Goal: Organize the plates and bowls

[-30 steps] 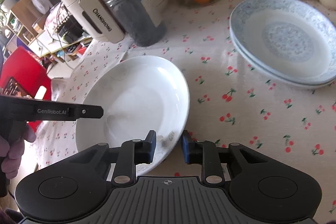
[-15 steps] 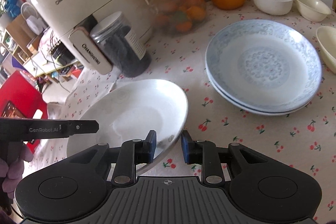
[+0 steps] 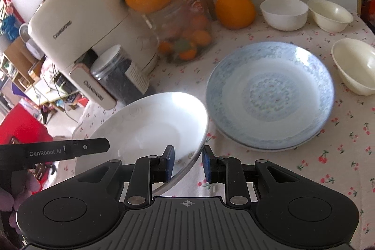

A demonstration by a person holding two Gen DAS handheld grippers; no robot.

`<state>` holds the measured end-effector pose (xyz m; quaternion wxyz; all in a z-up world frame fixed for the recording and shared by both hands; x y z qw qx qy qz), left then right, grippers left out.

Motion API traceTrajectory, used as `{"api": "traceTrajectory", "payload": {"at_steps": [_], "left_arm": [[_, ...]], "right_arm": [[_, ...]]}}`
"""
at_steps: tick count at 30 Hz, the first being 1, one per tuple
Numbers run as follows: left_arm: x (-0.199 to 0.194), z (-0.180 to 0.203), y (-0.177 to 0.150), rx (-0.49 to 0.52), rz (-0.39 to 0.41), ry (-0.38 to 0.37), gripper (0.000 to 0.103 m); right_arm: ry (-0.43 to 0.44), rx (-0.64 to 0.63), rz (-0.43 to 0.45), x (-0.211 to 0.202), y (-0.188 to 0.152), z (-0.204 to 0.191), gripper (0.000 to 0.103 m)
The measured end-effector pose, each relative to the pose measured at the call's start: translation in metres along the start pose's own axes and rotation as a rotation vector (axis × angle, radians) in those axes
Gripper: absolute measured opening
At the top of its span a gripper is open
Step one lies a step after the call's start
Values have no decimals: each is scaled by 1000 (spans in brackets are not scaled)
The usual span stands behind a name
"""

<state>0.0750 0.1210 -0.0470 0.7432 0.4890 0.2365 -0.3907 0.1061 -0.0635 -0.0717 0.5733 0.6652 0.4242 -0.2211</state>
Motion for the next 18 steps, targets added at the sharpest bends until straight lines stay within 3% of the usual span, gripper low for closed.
{"api": "traceTrajectory", "payload": {"at_steps": [18], "left_arm": [[40,50,12,35,10,-44,28]], "right_arm": [[-52,94,35,-9,25,62,25]]}}
Point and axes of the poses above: each gripper's, at about its wrist camera, not at the fingertips, and x roughly the way its jaws point, z to its right, y to its top, the point moved 2 cm from there along x, roughly the way its jaws point, and after that the axes turned 14 degrees about -y, right-handed, at the moved point
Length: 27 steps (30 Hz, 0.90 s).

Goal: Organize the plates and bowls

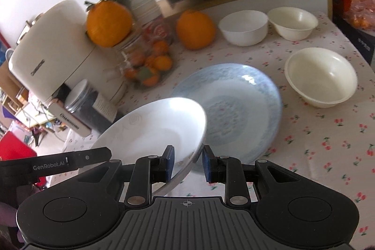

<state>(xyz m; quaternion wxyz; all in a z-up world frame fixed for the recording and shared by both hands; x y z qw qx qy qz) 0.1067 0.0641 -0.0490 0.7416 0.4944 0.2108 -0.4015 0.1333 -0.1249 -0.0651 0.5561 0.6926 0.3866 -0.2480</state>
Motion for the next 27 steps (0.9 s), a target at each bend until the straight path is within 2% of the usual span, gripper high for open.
{"api": "traceTrajectory", "payload": {"at_steps": [17,27], "left_arm": [[40,29,5,23,-14,-13,28],[56,39,5,86,-11,8,28]], "right_arm": [[-56,76,6,7,16,46,25],[-96,97,4,23,19,57,25]]}}
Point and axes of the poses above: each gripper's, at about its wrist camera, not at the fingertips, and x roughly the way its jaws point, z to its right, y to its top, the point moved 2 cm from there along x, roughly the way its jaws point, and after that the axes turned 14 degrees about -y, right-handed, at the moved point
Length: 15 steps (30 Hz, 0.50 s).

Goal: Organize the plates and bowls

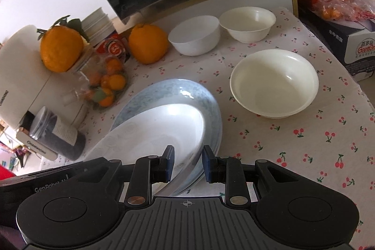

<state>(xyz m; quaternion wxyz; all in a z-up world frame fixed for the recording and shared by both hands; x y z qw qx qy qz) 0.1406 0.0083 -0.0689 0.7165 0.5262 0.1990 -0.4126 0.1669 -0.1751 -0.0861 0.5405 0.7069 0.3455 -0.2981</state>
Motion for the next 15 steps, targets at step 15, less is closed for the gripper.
{"api": "traceTrajectory", "payload": {"at_steps": [15], "left_arm": [[17,10,-3,90,-8,51,28]], "right_arm": [[-56,-57,70,8,3,-4,25]]}}
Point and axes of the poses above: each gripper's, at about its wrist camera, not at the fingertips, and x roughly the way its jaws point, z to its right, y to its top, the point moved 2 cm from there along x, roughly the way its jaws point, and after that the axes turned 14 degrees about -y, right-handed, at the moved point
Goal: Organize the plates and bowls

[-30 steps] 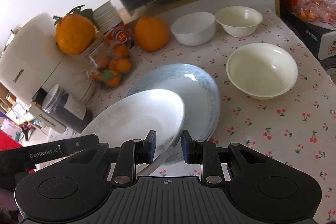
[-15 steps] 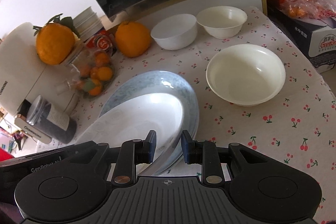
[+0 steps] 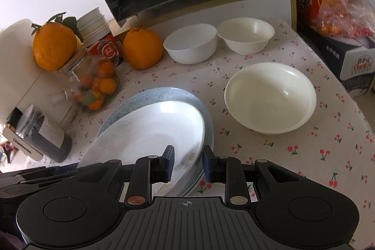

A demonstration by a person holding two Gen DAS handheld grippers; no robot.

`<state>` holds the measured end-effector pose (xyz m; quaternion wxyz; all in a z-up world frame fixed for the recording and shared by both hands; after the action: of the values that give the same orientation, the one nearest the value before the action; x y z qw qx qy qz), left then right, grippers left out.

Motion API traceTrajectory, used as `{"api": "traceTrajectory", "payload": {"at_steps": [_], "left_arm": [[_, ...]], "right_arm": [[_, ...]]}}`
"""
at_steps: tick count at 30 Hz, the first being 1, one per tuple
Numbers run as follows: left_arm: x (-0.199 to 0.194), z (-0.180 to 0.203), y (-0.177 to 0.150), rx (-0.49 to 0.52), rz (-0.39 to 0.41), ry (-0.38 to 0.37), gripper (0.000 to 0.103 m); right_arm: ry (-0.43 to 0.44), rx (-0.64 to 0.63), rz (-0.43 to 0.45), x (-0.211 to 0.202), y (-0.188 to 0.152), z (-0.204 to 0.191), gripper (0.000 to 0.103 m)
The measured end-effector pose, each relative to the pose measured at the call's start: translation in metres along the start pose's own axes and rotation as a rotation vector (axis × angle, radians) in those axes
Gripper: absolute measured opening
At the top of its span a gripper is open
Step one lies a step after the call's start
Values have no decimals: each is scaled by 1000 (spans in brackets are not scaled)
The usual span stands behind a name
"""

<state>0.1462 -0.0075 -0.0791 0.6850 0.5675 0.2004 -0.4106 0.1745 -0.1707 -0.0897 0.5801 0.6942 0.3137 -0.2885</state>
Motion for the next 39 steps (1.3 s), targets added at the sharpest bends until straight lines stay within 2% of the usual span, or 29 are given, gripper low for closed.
{"api": "traceTrajectory", "payload": {"at_steps": [11,24,39], "left_arm": [[5,5,-2,40,-1,32,28],[7,6,-2,45,4,55,28],[14,6,-1,38,-4,105,26]], "right_arm": [[-76,-116,46,1,-4,-11,26],[-92,-91,33,11,-5,-10,26],[-156,-157,50,14,-6,-21,26]]}}
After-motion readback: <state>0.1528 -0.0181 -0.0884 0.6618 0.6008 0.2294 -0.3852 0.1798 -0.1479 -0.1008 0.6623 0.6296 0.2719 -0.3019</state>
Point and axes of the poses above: each gripper's, at about its wrist camera, not at the fingertips, and x roughly the way its jaws point, z to its right, y to its top, the point moved 2 cm from there along x, roughly the way its jaws point, and after that the axes turned 14 degrees about -y, right-handed, at the moved point
